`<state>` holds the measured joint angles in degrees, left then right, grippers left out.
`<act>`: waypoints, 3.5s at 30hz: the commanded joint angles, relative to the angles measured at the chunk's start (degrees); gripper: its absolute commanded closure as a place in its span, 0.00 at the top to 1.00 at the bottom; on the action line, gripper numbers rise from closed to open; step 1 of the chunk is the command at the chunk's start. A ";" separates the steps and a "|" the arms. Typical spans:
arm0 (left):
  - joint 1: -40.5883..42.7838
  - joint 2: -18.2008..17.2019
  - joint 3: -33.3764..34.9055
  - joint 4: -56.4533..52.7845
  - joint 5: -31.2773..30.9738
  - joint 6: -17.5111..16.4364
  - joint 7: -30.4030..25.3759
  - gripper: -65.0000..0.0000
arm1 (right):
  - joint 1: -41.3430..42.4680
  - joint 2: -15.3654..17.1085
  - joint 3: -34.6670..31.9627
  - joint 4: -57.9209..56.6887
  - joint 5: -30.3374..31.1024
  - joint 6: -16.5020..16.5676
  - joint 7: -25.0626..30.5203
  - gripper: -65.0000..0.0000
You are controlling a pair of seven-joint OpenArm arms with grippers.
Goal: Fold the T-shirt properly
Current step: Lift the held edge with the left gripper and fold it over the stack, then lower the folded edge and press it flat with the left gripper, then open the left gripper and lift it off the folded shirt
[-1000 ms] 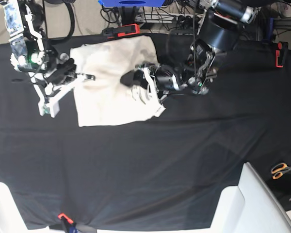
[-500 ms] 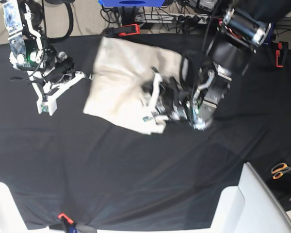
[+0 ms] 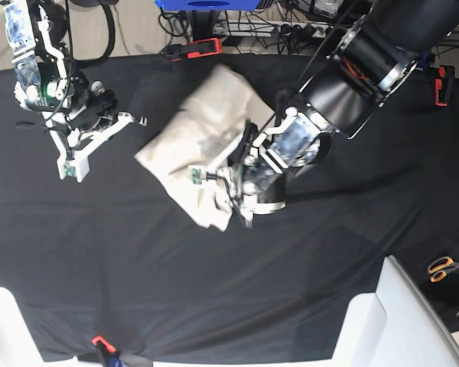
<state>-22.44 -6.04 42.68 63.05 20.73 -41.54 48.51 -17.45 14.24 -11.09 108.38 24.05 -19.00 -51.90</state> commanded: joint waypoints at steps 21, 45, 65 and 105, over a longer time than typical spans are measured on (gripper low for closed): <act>-3.01 4.94 7.04 0.38 6.48 1.54 -6.01 0.00 | -0.79 0.31 0.24 1.03 0.08 0.15 0.87 0.00; -5.48 4.94 7.04 -5.16 6.13 1.54 -6.09 0.24 | -0.79 0.31 0.24 1.03 0.08 0.15 0.87 0.00; -14.00 4.94 6.95 -5.24 6.39 1.54 -6.09 0.86 | -0.44 0.31 -0.20 1.03 0.08 0.15 0.87 0.00; 32.59 -3.41 -31.12 34.84 -11.81 7.47 -16.03 0.00 | -0.88 0.13 -5.92 1.20 0.08 8.76 5.61 0.00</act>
<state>10.35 -9.63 11.44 97.30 9.50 -34.26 33.06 -18.63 14.11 -17.10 108.68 24.01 -10.44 -47.11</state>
